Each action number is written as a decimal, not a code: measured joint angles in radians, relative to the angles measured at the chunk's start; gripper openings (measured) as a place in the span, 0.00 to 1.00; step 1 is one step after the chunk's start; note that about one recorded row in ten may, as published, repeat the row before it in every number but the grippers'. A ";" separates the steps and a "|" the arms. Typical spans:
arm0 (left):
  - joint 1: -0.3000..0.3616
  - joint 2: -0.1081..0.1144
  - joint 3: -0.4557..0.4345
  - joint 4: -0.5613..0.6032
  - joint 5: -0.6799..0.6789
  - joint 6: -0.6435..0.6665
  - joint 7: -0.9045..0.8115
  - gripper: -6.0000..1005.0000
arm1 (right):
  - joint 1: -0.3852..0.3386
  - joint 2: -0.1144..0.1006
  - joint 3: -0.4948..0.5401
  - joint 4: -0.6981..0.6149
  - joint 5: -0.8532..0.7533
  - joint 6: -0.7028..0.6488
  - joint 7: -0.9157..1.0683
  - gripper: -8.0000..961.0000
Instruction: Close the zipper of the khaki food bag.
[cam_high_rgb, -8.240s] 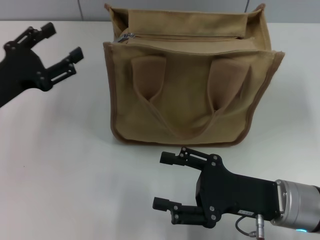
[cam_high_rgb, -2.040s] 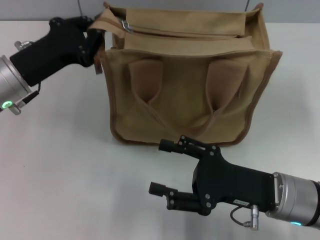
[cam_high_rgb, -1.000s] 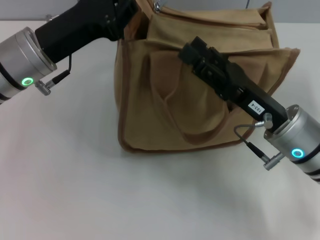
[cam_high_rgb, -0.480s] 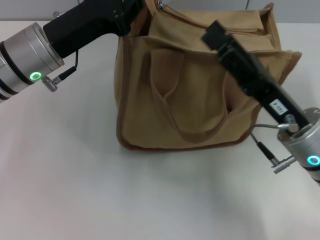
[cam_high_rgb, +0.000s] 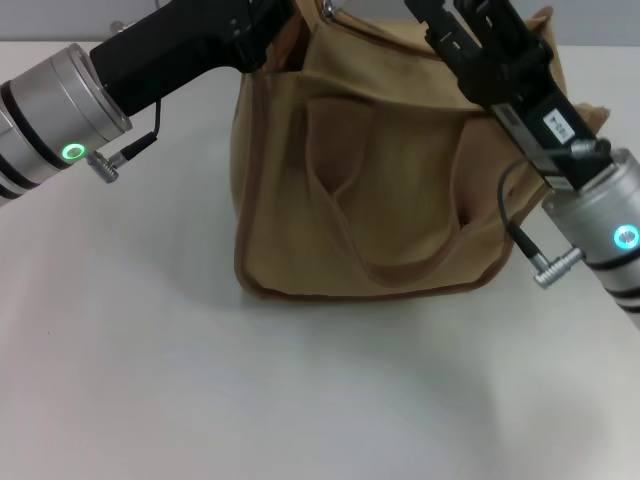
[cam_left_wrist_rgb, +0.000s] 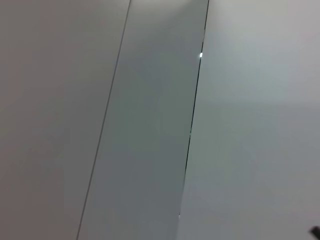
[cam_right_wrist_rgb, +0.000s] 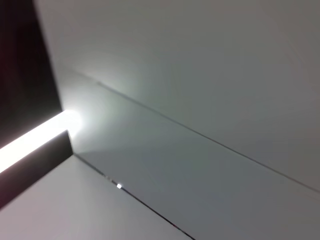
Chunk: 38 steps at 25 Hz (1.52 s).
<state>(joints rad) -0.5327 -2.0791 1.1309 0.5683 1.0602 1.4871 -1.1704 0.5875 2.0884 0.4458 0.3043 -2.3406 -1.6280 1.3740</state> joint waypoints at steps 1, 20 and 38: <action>-0.001 0.000 0.001 0.000 0.000 0.002 0.000 0.02 | 0.007 0.000 0.007 -0.001 0.000 0.015 0.038 0.82; -0.014 -0.001 0.014 0.002 0.000 0.012 0.004 0.03 | 0.085 0.005 0.047 0.025 -0.006 0.169 0.150 0.82; -0.031 -0.001 0.015 0.002 0.000 0.012 0.015 0.03 | 0.098 0.004 0.042 0.030 -0.041 0.192 0.168 0.82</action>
<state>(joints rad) -0.5634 -2.0800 1.1457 0.5707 1.0599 1.4989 -1.1558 0.6854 2.0920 0.4877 0.3344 -2.3811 -1.4365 1.5424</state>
